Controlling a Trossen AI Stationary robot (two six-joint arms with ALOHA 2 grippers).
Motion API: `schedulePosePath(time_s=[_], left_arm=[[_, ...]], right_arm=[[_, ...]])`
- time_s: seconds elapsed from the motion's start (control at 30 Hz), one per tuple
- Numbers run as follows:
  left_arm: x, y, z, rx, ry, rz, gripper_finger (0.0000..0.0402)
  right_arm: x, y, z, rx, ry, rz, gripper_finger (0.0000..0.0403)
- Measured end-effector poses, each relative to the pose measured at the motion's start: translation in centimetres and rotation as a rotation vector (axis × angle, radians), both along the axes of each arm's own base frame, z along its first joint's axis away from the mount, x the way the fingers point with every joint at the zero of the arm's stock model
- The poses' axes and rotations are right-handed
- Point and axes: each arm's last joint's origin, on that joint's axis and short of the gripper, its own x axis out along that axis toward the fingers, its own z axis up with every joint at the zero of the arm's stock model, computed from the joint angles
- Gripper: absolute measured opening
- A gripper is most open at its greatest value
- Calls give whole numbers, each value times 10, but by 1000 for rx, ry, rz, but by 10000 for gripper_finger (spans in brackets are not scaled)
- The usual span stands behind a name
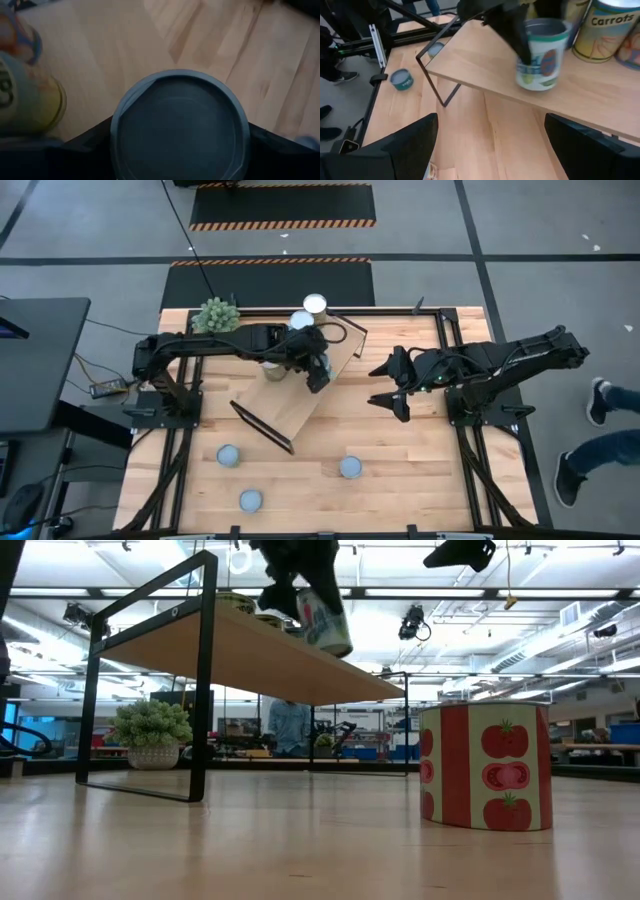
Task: Pick and place cans onto a shelf
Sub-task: Put the canned mix vegetables on the shelf
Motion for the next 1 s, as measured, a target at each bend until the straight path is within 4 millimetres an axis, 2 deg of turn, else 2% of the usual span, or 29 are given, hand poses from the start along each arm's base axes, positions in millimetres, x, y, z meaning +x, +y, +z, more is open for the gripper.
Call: schedulePosePath(time_s=[0.27, 0.47, 0.63, 0.87, 1.0], left_arm=[[-1, -4, -8, 87, 107, -106, 282], [1, -10, -16, 130, 155, -146, 342], [3, -11, -13, 144, 128, -143, 355], [2, -11, 15, 277, 85, -170, 358], [2, -10, 37, 347, 45, -178, 358]], right_arm=[[-1, 0, 2, 2, -10, 0, 374], [-1, 0, 2, 5, -12, -2, 374], [-1, 0, 2, 11, -13, -7, 374], [-1, -1, 2, -13, -16, -30, 374], [0, -2, 1, -42, -13, -45, 374]])
